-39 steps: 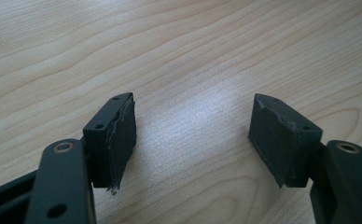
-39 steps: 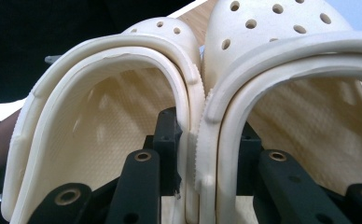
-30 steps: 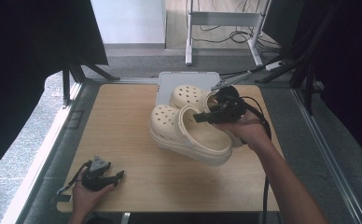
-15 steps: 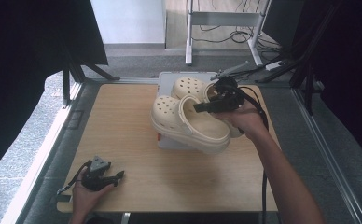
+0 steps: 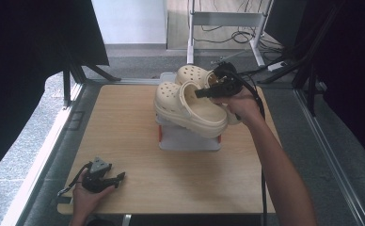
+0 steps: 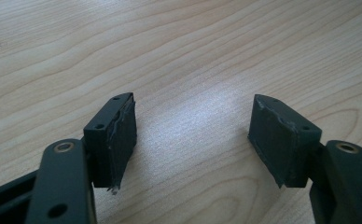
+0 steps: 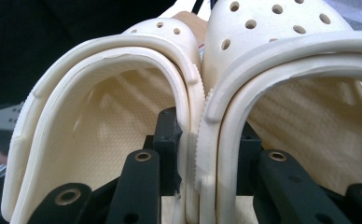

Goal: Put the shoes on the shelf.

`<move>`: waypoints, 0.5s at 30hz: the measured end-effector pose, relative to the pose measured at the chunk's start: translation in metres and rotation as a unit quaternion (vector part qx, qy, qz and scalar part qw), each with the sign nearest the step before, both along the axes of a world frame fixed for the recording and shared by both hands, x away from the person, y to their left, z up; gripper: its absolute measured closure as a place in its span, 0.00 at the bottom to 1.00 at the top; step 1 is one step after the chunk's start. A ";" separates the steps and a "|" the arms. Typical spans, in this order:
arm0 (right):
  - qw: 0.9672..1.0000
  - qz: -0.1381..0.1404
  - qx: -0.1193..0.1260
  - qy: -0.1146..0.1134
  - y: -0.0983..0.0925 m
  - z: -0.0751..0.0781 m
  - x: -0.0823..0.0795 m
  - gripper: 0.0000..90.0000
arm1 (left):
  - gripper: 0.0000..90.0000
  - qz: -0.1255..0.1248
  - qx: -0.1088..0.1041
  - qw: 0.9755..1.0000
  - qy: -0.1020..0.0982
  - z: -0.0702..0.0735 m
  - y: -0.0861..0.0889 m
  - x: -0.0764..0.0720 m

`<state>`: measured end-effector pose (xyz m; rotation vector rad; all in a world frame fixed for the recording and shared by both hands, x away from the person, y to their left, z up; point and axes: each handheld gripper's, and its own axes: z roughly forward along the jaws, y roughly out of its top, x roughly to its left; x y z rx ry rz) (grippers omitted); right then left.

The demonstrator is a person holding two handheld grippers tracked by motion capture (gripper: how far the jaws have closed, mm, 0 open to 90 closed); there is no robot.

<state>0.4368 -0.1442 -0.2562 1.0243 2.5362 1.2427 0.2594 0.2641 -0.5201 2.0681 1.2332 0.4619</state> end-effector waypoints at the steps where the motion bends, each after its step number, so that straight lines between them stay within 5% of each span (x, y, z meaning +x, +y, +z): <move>1: 1.000 -0.004 0.001 -0.002 0.001 0.001 0.004 0.78 | 0.36 -0.001 -0.001 1.000 0.000 0.000 0.000 0.000; 8: 0.999 -0.038 0.002 -0.007 0.008 -0.003 0.026 0.78 | 0.36 0.000 -0.002 1.000 0.002 0.000 0.000 0.000; 15: 0.995 -0.101 0.005 -0.013 0.017 -0.011 0.049 0.78 | 0.36 0.000 -0.002 1.000 0.000 0.000 0.000 0.000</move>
